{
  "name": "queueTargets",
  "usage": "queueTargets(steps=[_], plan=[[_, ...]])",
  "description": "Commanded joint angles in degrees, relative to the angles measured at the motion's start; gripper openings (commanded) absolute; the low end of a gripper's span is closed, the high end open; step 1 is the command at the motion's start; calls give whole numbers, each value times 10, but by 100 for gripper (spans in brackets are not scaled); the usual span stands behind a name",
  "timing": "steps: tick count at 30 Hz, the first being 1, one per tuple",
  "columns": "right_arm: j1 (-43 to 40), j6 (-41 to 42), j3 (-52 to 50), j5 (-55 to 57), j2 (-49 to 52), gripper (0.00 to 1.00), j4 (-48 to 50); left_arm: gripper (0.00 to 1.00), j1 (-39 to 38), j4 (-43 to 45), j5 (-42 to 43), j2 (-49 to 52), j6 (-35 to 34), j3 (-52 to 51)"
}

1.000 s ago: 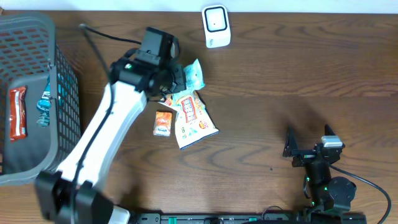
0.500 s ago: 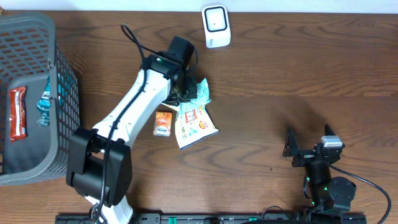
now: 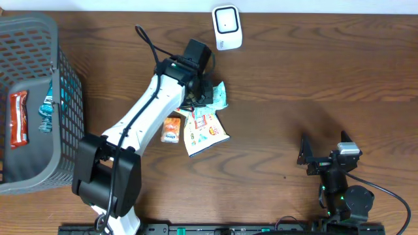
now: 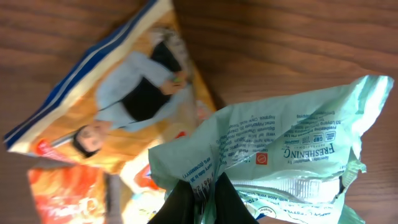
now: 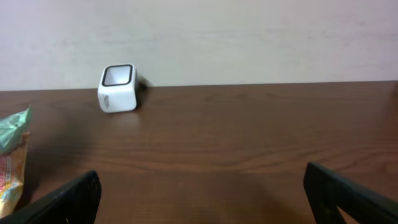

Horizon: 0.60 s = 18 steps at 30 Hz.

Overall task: Scan the item barcode
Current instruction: 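Carry the wet-wipe pack to the table center and release it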

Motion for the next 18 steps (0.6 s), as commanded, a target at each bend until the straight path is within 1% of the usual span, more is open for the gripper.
queueTargets(steps=[1,2,3,4,5,6,7,8,13,18], plan=[[3,5,-2,1,-4,99,-1,27,-12,10,-8,9,5,-15],[3,6,-2,1,-4,99,-1,39,-15,16,-8,9,5,-18],[3,6,-2,1,-4,99,-1,56,-17,21,-8,10,5,-23],[3,6,-2,1,-4,99,-1,65,-18,27,-8,9,5,-28],[3,6,-2,1,-4,99,-1,80,-19,35,-8,9,5,-35],[3,6,-2,1,-4,99,-1,89,-19,40,-8,9,5,-40],[3,6,-2,1,-4,99,-1,93,-19,46,-8,10,5,-46],[3,6,-2,1,-4,99,-1,93,-19,51,-10,10,5,-52],[3,6,-2,1,-4,99,-1,95,-19,47,-46,5,5,-59],[3,6,-2,1,-4,99,-1,96,-17,23,-52,-45,14,-40]])
